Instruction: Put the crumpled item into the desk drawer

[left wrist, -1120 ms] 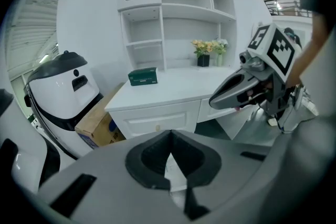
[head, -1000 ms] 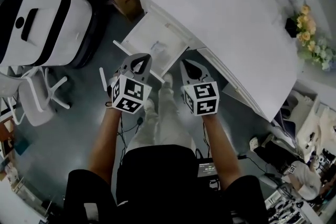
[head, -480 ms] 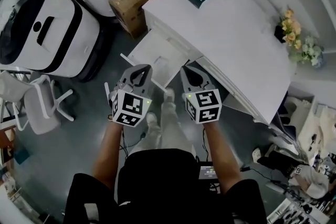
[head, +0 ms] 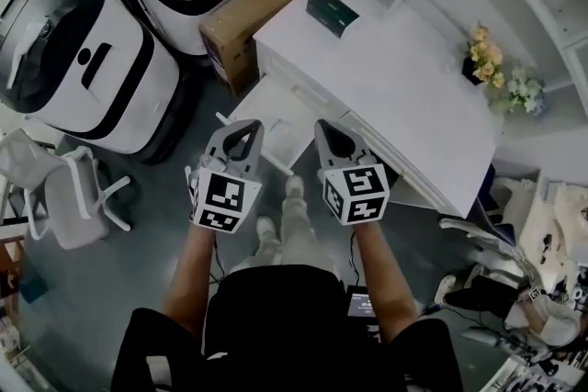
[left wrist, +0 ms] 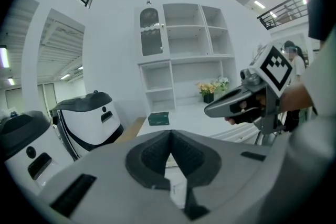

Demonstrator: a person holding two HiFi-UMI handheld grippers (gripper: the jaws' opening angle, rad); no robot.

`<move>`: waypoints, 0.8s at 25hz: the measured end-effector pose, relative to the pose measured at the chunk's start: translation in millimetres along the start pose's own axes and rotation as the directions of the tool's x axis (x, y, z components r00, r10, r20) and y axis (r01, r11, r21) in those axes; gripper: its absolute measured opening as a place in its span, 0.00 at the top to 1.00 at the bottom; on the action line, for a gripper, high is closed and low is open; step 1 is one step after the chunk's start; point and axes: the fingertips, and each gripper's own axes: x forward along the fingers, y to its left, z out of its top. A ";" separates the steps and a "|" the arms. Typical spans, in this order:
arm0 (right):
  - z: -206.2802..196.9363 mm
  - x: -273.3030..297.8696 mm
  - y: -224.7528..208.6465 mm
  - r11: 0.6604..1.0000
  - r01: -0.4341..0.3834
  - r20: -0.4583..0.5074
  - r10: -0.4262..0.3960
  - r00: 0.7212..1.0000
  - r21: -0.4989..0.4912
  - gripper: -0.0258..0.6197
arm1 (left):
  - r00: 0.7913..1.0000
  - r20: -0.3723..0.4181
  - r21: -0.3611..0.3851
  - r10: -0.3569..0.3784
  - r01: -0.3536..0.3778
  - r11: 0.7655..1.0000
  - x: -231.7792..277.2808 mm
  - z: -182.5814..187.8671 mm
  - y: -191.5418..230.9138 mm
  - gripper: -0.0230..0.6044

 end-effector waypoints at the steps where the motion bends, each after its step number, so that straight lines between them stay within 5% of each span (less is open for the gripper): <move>1: 5.9 -3.5 4.7 1.000 0.002 0.011 -0.001 1.000 -0.004 0.97 | 1.000 0.014 -0.001 0.004 -0.004 1.000 -6.0 5.7 1.6 0.95; 20: 98.1 -80.4 69.7 0.997 0.025 0.215 -0.010 0.976 -0.070 0.97 | 0.973 0.216 0.004 0.079 -0.082 0.997 -116.3 87.9 13.4 0.95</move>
